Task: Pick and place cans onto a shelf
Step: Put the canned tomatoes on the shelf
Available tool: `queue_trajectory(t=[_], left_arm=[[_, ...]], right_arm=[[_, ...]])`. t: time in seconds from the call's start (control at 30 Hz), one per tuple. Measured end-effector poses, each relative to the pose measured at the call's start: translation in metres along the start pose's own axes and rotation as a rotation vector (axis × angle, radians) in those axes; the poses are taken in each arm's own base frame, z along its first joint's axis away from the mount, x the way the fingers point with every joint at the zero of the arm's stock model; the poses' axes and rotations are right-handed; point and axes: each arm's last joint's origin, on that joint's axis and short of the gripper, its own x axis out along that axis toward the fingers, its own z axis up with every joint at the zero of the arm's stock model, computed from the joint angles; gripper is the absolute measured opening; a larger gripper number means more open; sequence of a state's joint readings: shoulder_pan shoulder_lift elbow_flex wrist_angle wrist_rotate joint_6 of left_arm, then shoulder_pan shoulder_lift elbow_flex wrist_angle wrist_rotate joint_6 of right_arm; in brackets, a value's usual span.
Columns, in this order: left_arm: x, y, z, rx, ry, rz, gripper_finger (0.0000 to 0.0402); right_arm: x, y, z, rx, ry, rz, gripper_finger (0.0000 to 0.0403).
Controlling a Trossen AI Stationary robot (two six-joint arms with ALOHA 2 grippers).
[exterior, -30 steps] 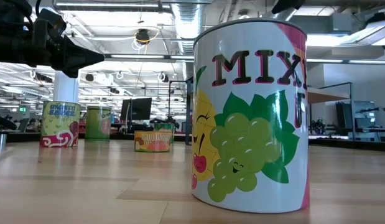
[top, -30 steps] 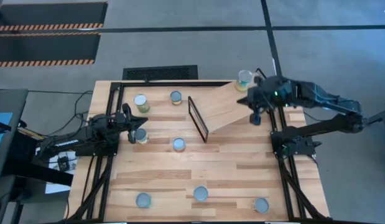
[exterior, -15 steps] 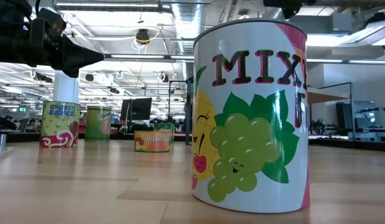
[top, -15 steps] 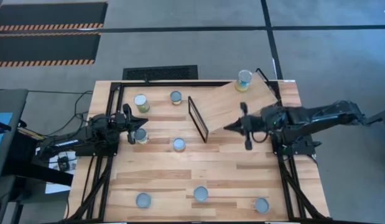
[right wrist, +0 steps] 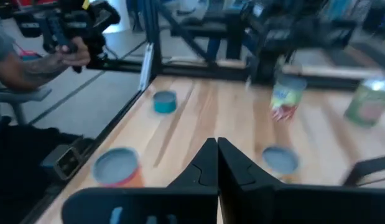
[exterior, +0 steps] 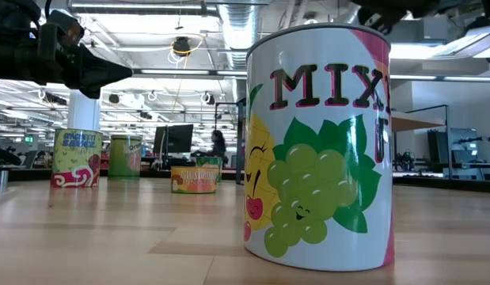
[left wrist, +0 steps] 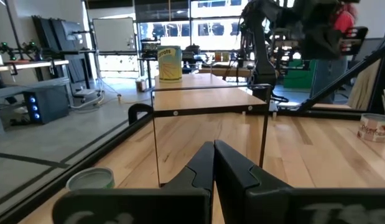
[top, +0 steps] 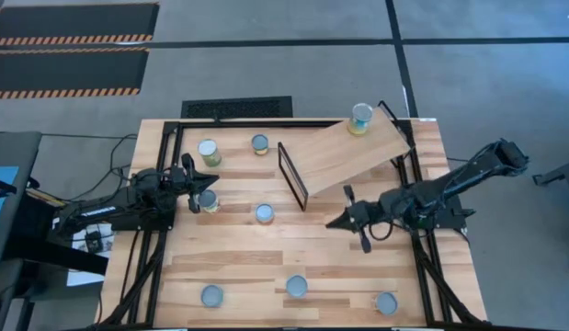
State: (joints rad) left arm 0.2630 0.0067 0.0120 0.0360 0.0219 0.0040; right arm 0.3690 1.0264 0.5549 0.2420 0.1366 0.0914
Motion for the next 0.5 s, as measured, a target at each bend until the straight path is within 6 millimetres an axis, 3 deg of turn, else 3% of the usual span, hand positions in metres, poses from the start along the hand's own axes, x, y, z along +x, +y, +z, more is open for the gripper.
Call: queue_trajectory(t=[0.5], left_arm=[[0.000,0.000,0.000,0.000,0.001,0.001,0.0000]], right_arm=[[0.015,0.036,-0.029,0.325,0.160,0.057,0.0009]])
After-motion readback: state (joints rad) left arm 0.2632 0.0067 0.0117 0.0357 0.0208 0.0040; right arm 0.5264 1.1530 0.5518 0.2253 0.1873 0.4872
